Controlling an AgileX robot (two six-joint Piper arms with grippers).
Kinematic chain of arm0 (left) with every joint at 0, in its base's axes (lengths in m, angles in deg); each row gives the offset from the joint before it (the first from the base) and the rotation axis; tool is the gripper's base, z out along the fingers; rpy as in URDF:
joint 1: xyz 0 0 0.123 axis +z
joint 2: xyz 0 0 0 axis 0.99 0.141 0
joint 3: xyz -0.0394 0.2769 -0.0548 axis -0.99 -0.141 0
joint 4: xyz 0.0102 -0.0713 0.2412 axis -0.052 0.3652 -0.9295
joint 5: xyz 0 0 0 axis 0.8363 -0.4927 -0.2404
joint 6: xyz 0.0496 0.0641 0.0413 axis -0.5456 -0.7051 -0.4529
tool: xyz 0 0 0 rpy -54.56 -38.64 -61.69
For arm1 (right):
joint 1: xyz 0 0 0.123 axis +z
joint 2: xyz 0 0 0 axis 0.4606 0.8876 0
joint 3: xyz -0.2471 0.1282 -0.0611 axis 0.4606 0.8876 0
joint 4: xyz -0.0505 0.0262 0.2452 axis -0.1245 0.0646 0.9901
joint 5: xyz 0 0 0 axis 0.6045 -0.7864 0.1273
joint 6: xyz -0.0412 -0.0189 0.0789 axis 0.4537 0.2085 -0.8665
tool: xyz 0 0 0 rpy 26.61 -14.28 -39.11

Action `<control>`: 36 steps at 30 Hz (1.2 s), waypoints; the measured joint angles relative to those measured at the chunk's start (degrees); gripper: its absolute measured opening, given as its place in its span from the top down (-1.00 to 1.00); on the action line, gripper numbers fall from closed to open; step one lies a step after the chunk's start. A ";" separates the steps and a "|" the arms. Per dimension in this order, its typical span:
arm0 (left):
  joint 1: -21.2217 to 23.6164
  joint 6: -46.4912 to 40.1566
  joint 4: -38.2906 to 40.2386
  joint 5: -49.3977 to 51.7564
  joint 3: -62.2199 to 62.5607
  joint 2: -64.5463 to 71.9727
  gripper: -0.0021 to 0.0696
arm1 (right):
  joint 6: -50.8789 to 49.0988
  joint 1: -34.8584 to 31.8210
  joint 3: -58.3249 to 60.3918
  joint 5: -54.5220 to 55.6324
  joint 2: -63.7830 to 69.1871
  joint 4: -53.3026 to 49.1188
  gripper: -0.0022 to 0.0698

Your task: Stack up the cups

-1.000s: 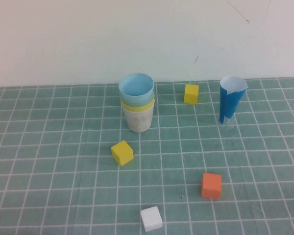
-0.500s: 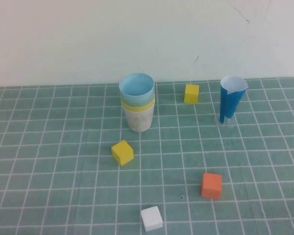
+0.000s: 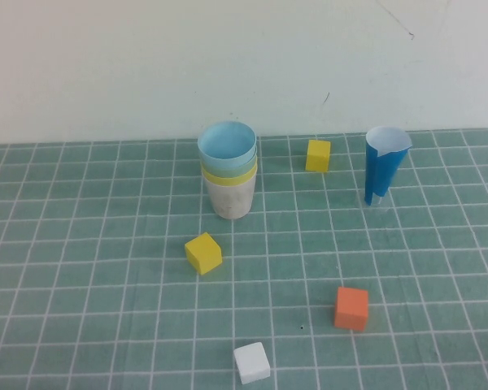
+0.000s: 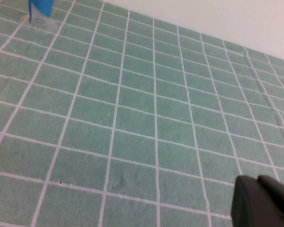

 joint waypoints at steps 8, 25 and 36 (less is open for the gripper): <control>0.00 0.00 0.00 0.00 0.00 0.00 0.95 | 0.00 0.00 0.00 0.00 -0.10 0.00 0.94; 0.00 0.00 0.00 0.00 0.00 0.00 0.95 | -1.57 0.22 0.00 0.76 -0.10 -19.96 0.94; 0.00 0.00 0.00 0.00 0.00 0.00 0.95 | -32.18 0.80 0.00 0.81 -0.10 -19.96 0.94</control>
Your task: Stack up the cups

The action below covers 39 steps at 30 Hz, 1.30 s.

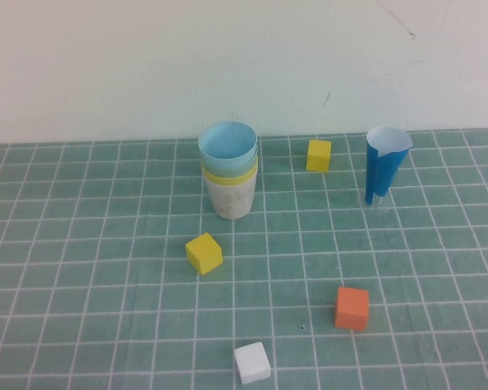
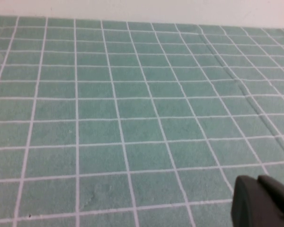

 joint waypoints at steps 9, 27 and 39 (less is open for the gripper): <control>0.00 0.00 0.00 0.00 0.00 0.00 0.95 | 5.97 0.04 0.00 0.00 0.00 1.25 0.94; 0.00 0.00 0.00 0.00 0.00 0.00 0.95 | 6.10 0.39 0.00 0.00 0.00 2.23 0.94; 0.00 0.00 0.00 0.00 0.00 0.00 0.95 | 6.10 0.48 0.00 0.00 0.00 2.36 0.94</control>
